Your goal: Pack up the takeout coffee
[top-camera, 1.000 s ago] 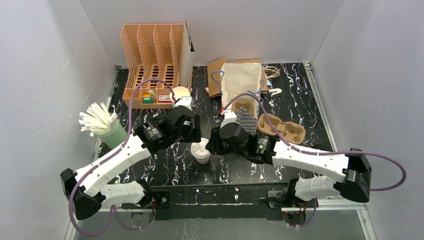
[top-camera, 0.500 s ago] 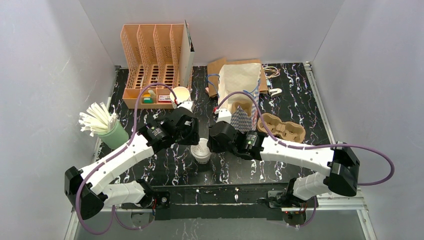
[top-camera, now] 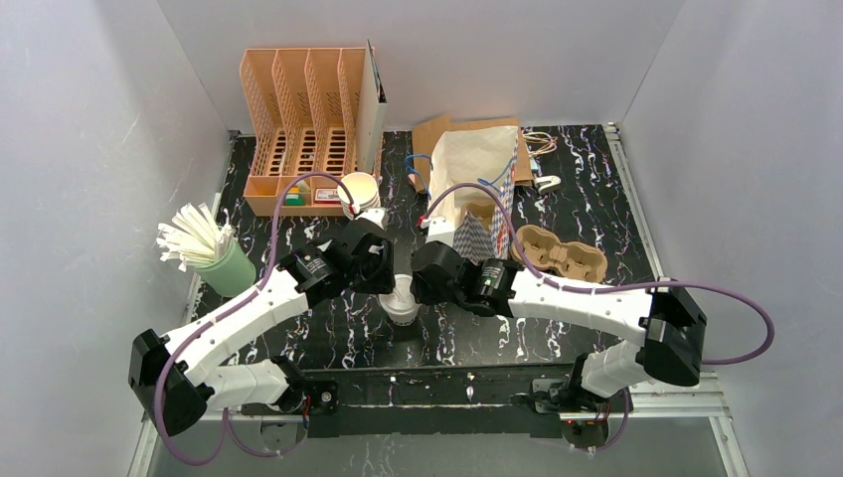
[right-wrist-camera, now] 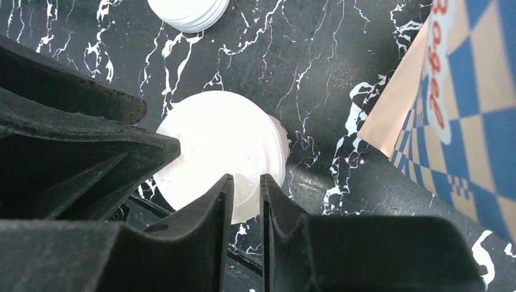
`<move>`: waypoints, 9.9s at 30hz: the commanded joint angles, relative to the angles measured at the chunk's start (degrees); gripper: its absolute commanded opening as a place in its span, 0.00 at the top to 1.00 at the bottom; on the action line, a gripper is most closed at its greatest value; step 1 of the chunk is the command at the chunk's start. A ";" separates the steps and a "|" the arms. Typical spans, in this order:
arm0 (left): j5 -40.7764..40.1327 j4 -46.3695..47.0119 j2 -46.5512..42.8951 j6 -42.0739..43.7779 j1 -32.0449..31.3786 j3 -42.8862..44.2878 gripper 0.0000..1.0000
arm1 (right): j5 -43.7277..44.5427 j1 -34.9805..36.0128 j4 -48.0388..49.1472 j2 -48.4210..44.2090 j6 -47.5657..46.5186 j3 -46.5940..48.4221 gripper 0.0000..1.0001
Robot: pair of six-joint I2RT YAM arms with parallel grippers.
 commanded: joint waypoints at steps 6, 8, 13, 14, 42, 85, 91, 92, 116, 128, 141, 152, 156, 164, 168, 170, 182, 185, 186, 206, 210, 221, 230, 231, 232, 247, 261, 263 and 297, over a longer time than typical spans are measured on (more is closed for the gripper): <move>-0.10 -0.70 -0.03 0.18 0.53 -0.90 0.63 | 0.13 0.07 -1.48 1.52 -0.09 3.17 0.70; 0.13 -0.71 0.05 0.18 0.50 -1.16 0.64 | 0.22 0.07 -1.89 1.76 -0.09 3.32 0.70; 0.58 -0.21 0.42 0.15 0.58 -1.75 0.64 | 0.26 0.07 -2.21 1.81 0.09 3.37 0.70; 0.59 -0.05 0.50 0.13 0.61 -1.84 0.65 | 0.30 0.07 -2.21 1.81 0.09 3.37 0.70; 1.36 -0.41 -0.25 0.35 0.77 0.60 0.75 | 0.91 0.07 -3.35 0.48 -0.26 4.51 0.69; 2.52 2.47 0.25 0.18 1.45 -6.63 0.83 | -3.27 -0.81 -8.22 7.60 -0.53 8.73 0.69; 2.92 2.57 0.38 0.35 1.63 -6.69 0.83 | -4.28 -1.20 -8.77 8.17 -0.53 8.78 0.70; 3.03 2.60 0.39 0.43 1.65 -6.57 0.83 | -4.67 -1.36 -8.99 8.19 -0.50 8.74 0.70; 5.50 3.87 0.95 -0.48 1.60 -9.59 0.82 | -12.08 -3.34 -13.02 11.52 2.95 5.04 0.71; 5.71 2.75 0.98 0.29 1.63 -7.25 0.80 | -11.27 -3.36 -15.39 9.97 0.72 10.23 0.69; 3.55 -0.23 5.04 2.98 1.76 2.52 0.68 | -9.26 -3.36 -17.33 9.09 -1.41 13.89 0.59; 1.04 -2.53 4.71 3.87 2.26 9.08 0.61 | -12.05 -3.41 -13.04 2.69 -12.67 12.86 0.28; 0.72 -3.07 1.74 3.33 3.46 7.97 0.62 | -18.13 -3.36 -8.44 -0.02 -24.32 10.80 0.11; 2.79 -2.32 -9.53 0.84 10.51 -0.74 0.63 | -26.83 -3.29 -9.68 1.84 -39.72 14.64 0.03; 2.86 -3.40 -14.13 -0.53 13.08 -3.54 0.63 | -28.12 -3.00 -8.32 0.83 -43.74 15.93 0.02; 2.70 -4.10 -16.00 -1.01 14.07 -4.54 0.63 | -28.53 -2.93 -10.23 1.72 -46.26 18.57 0.02; 12.53 1.60 -20.03 -5.86 17.15 -14.29 0.54 | -34.21 -7.19 -18.37 13.72 -46.73 27.23 0.02; 13.87 2.90 -20.21 -6.33 17.23 -15.21 0.52 | -33.90 -7.33 -18.87 14.82 -46.65 27.74 0.02; 13.85 2.94 -20.03 -6.37 17.21 -15.35 0.52 | -33.97 -7.37 -18.91 15.03 -46.58 27.86 0.02; 18.93 8.75 -16.48 -6.42 17.18 -18.86 0.51 | -31.21 -6.57 -21.63 18.17 -46.31 27.89 0.02; 18.86 8.88 -16.13 -6.34 17.22 -18.92 0.52 | -31.28 -6.36 -21.46 18.63 -46.32 27.89 0.02; 19.75 9.99 -15.22 -6.08 17.18 -19.91 0.53 | -27.80 -4.09 -22.39 19.24 -46.87 28.77 0.02; 20.36 10.90 -15.31 -6.31 17.20 -20.79 0.53 | -19.42 -0.40 -22.37 19.84 -47.90 28.95 0.02; 20.34 10.81 -15.37 -6.27 17.23 -20.86 0.53 | -19.16 -0.25 -22.32 19.77 -48.04 29.09 0.02; 20.23 10.66 -15.42 -6.26 17.18 -20.92 0.53 | -19.01 -0.16 -22.34 19.81 -48.05 29.06 0.02; 20.24 10.78 -16.15 -6.83 17.45 -21.11 0.54 | -19.38 0.24 -21.87 19.52 -48.07 26.64 0.09; 17.80 8.48 -17.42 -6.42 18.27 -19.82 0.54 | -21.04 0.24 -22.16 18.94 -47.13 22.82 0.08; 17.64 8.35 -17.42 -6.30 18.33 -19.73 0.54 | -21.18 0.24 -22.31 18.90 -46.96 22.43 0.08; 16.42 6.78 -16.98 -4.58 19.05 -18.16 0.54 | -18.54 -0.90 -23.62 18.69 -42.33 21.97 0.08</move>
